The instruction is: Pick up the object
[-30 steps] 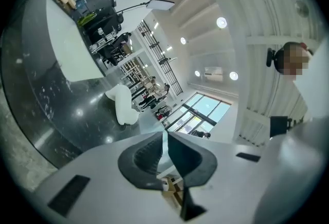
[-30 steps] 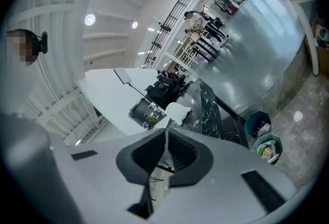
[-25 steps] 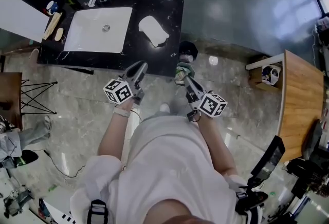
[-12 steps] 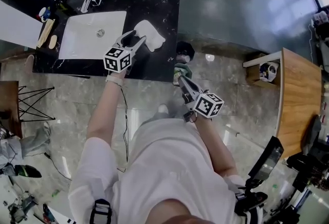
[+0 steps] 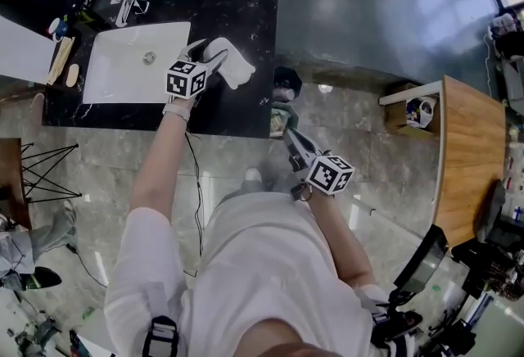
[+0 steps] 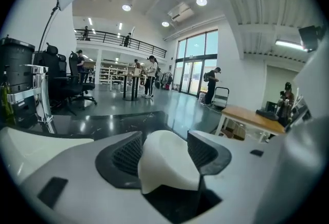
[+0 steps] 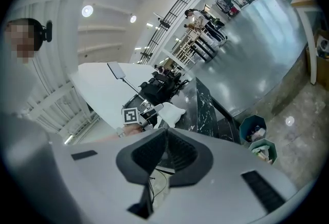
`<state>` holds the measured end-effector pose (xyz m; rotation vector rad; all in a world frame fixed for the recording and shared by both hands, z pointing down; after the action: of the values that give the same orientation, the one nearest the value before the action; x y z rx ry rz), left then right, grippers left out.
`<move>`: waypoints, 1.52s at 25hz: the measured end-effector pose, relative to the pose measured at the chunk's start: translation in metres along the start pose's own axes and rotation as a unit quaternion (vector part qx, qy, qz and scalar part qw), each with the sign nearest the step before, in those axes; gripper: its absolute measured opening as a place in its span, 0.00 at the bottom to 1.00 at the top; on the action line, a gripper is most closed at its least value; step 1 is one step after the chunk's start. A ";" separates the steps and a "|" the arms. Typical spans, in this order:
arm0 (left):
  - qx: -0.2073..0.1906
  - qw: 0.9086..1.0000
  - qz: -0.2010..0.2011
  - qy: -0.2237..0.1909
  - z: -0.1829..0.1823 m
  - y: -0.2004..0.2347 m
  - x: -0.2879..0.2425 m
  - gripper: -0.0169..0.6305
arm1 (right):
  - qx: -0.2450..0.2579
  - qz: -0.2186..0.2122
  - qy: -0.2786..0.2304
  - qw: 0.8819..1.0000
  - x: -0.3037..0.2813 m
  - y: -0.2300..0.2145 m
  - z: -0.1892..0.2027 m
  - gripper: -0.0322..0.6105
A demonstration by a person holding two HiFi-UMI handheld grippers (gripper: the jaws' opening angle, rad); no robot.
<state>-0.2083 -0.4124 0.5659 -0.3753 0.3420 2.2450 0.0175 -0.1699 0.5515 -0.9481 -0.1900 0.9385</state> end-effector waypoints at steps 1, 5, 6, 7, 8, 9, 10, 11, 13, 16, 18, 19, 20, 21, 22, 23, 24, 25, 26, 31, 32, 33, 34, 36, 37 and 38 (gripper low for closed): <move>-0.002 1.000 0.002 0.005 0.002 0.000 -0.003 0.43 | -0.001 0.002 -0.001 1.000 0.000 -0.001 -0.001 0.08; -0.013 1.000 0.012 0.017 0.005 0.001 -0.011 0.46 | -0.002 0.005 0.002 1.000 -0.002 -0.004 -0.002 0.08; -0.015 1.000 0.014 0.024 0.007 0.001 -0.013 0.46 | -0.002 0.006 0.003 1.000 -0.002 -0.004 -0.002 0.08; -0.016 0.999 0.016 0.032 0.010 0.002 -0.015 0.46 | -0.002 0.006 0.004 1.000 -0.002 -0.004 -0.002 0.08; -0.017 0.999 0.018 0.040 0.014 0.002 -0.016 0.47 | -0.003 0.007 0.004 1.000 -0.002 -0.004 -0.002 0.08; -0.017 0.999 0.018 0.047 0.017 0.003 -0.018 0.47 | -0.003 0.008 0.005 1.000 -0.002 -0.005 -0.002 0.08; -0.016 0.998 0.018 0.050 0.021 0.003 -0.020 0.47 | -0.004 0.010 0.005 1.000 -0.001 -0.006 -0.001 0.08; -0.012 0.999 0.016 0.048 0.023 0.003 -0.021 0.48 | -0.005 0.011 0.005 1.000 -0.001 -0.007 -0.001 0.08; 0.002 0.999 0.014 0.037 0.026 0.005 -0.022 0.48 | -0.006 0.015 0.006 1.000 0.000 -0.010 0.001 0.08; 0.020 0.999 0.015 0.030 0.027 0.007 -0.024 0.48 | -0.008 0.021 0.007 1.000 0.003 -0.016 0.002 0.08; 0.026 0.999 0.016 0.026 0.027 0.007 -0.024 0.48 | -0.009 0.023 0.006 1.000 0.005 -0.018 0.003 0.08; 0.027 0.999 0.015 0.023 0.028 0.006 -0.023 0.48 | -0.010 0.022 0.006 1.000 0.005 -0.018 0.004 0.08; 0.026 0.999 0.014 0.020 0.029 0.006 -0.022 0.48 | -0.009 0.021 0.006 1.000 0.005 -0.017 0.004 0.08; 0.023 1.000 0.013 0.016 0.030 0.006 -0.021 0.48 | -0.008 0.019 0.006 1.000 0.005 -0.016 0.005 0.08; 0.020 1.000 0.012 0.013 0.030 0.005 -0.020 0.48 | -0.006 0.019 0.007 1.000 0.005 -0.015 0.005 0.08; 0.017 1.000 0.011 0.010 0.031 0.005 -0.020 0.48 | -0.005 0.018 0.007 1.000 0.005 -0.015 0.004 0.08; 0.016 1.000 0.011 0.008 0.031 0.004 -0.019 0.48 | -0.004 0.018 0.007 1.000 0.006 -0.015 0.004 0.08; 0.017 1.000 0.010 0.007 0.031 0.004 -0.018 0.48 | -0.004 0.018 0.006 1.000 0.007 -0.015 0.003 0.08; 0.020 1.000 0.009 0.007 0.031 0.004 -0.017 0.48 | -0.004 0.018 0.006 1.000 0.007 -0.016 0.003 0.08; 0.050 0.999 0.002 0.018 0.038 -0.008 -0.004 0.47 | -0.005 0.014 0.006 1.000 0.010 -0.015 0.003 0.08; 0.051 0.999 0.001 0.018 0.040 -0.012 -0.001 0.47 | -0.005 0.013 0.006 1.000 0.010 -0.015 0.003 0.08; 0.056 0.998 -0.001 0.018 0.041 -0.015 0.003 0.47 | -0.006 0.011 0.007 1.000 0.010 -0.015 0.003 0.08; 0.068 0.998 -0.006 0.017 0.042 -0.017 0.006 0.47 | -0.006 0.010 0.007 1.000 0.010 -0.015 0.002 0.08; 0.119 0.993 -0.020 0.012 0.044 -0.016 0.015 0.46 | -0.007 0.006 0.008 1.000 0.011 -0.014 0.003 0.08; 0.160 0.987 -0.026 0.005 0.045 -0.014 0.021 0.46 | -0.007 0.004 0.009 1.000 0.011 -0.013 0.004 0.08; 0.210 0.977 -0.026 -0.009 0.047 -0.012 0.027 0.46 | -0.006 0.002 0.011 1.000 0.011 -0.012 0.004 0.08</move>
<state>-0.2229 -0.3692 0.5975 -0.1382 0.7698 2.0548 0.0295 -0.1619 0.5610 -0.9698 -0.1758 0.9323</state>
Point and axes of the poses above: the fingertips, and each gripper's own axes: x backward along the fingers, y to its left, z out of its underside, the point moved 4 cm from there along x, backward along the fingers, and after that the axes turned 3 degrees about -y, right-handed, at the moved point
